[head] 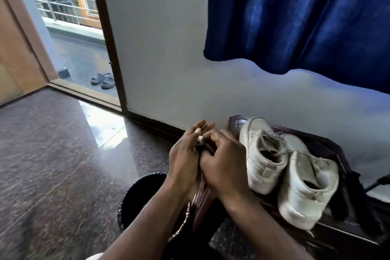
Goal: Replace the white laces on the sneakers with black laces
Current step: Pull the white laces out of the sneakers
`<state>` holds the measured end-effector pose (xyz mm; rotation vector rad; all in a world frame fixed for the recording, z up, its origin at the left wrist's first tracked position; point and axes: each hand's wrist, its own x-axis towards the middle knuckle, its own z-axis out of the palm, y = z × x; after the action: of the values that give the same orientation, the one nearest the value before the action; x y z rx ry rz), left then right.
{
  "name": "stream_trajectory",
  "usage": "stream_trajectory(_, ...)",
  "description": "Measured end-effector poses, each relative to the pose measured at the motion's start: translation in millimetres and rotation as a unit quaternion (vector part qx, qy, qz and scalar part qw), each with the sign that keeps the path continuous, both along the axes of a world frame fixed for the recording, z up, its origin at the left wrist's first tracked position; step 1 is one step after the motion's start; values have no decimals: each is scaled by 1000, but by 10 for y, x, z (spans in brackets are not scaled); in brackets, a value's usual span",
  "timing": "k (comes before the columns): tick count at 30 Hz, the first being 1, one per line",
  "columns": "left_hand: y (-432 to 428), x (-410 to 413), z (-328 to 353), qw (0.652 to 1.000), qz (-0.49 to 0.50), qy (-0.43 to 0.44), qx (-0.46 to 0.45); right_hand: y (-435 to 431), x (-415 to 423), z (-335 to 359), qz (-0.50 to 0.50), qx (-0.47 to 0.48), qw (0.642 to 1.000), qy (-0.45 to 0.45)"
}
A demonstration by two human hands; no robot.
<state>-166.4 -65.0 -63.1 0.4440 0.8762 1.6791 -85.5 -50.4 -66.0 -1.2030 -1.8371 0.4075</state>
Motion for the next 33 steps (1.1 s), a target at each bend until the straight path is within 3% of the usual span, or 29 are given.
stream_trajectory(3,33,-274,-101,1000,12,-3,-19,-8,-201,-36,78,-78,994,9)
stream_trajectory(6,56,-552,-140,999,-38,-28,-19,8,-347,-81,124,-153,979,44)
stream_trajectory(10,63,-772,-119,992,-125,-29,-15,110,-470,-158,57,-76,993,74)
stream_trajectory(12,74,-833,-134,990,-139,-15,-7,185,-489,-153,50,-83,990,107)
stream_trajectory(15,81,-955,-214,986,-141,84,-5,323,-475,-179,38,-130,980,148)
stream_trajectory(19,102,-1070,-335,962,-73,258,-51,374,-505,-255,32,-148,975,160)
stream_trajectory(24,130,-1295,-425,889,-7,444,-112,377,-630,-482,36,-217,964,152)
stream_trajectory(30,150,-1448,-601,730,-37,645,-225,286,-693,-718,88,-265,960,18)
stream_trajectory(33,171,-1470,-730,677,-64,685,-261,249,-770,-858,109,-265,958,-32)
